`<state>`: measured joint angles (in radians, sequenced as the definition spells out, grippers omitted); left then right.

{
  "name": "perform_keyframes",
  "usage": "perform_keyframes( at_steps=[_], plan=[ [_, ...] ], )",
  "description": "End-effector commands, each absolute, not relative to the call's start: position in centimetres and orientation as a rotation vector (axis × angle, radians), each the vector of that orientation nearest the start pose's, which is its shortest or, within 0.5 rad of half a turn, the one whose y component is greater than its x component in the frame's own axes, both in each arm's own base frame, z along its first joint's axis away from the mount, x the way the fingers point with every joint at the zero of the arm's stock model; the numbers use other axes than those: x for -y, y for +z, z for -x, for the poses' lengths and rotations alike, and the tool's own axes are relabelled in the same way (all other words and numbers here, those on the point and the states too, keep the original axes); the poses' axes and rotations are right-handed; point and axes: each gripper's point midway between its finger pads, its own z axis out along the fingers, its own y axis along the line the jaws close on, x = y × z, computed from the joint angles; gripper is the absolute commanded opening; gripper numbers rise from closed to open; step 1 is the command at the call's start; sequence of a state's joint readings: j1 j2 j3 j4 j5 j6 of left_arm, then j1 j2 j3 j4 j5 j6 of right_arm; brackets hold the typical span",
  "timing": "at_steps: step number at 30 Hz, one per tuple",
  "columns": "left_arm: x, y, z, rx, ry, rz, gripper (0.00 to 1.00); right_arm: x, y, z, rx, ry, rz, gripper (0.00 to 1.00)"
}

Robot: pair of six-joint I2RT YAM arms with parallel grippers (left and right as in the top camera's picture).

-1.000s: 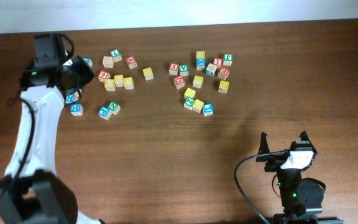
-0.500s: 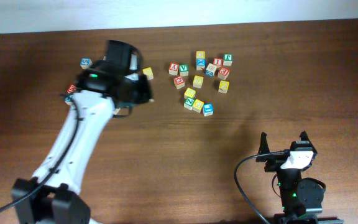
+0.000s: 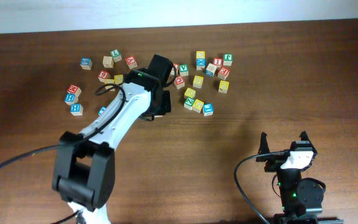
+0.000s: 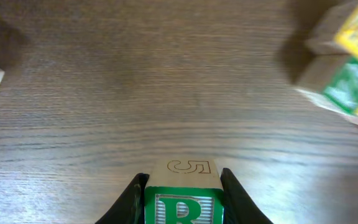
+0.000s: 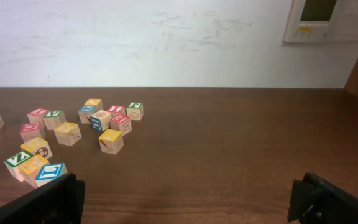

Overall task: Spell out RSS
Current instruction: 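Lift the green R block and place it in the open table center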

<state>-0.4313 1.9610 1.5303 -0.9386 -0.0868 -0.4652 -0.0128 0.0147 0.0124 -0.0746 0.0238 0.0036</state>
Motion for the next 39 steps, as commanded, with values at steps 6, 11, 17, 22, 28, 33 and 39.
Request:
perform_keyframes(
  at_steps=[6,11,17,22,28,33,39],
  plan=[
    [14.1,3.6,-40.7,-2.905,0.144,0.023,0.23,0.5,15.5,-24.6,-1.654,-0.017,-0.023,0.98],
    [13.0,3.6,-41.8,-2.884,0.121,0.086,0.21,0.5,15.5,-24.6,-1.654,-0.017,-0.023,0.98],
    [13.1,3.4,-41.8,-2.895,0.084,0.092,0.23,0.5,15.5,-24.6,-1.654,-0.017,-0.023,0.98],
    [13.7,2.4,-41.7,-2.919,0.042,0.085,0.23,0.5,15.5,-24.6,-1.654,-0.017,-0.023,0.98],
    [14.6,0.6,-40.7,-2.990,-0.019,0.042,0.23,0.5,15.5,-24.6,-1.654,-0.017,-0.023,0.98],
    [14.5,0.6,-40.7,-2.990,-0.007,-0.019,0.24,0.5,15.5,-24.6,-1.654,-0.017,-0.023,0.98],
    [14.6,0.6,-40.9,-2.984,-0.009,-0.043,0.27,0.5,15.5,-24.6,-1.654,-0.017,-0.023,0.98]
  ],
)
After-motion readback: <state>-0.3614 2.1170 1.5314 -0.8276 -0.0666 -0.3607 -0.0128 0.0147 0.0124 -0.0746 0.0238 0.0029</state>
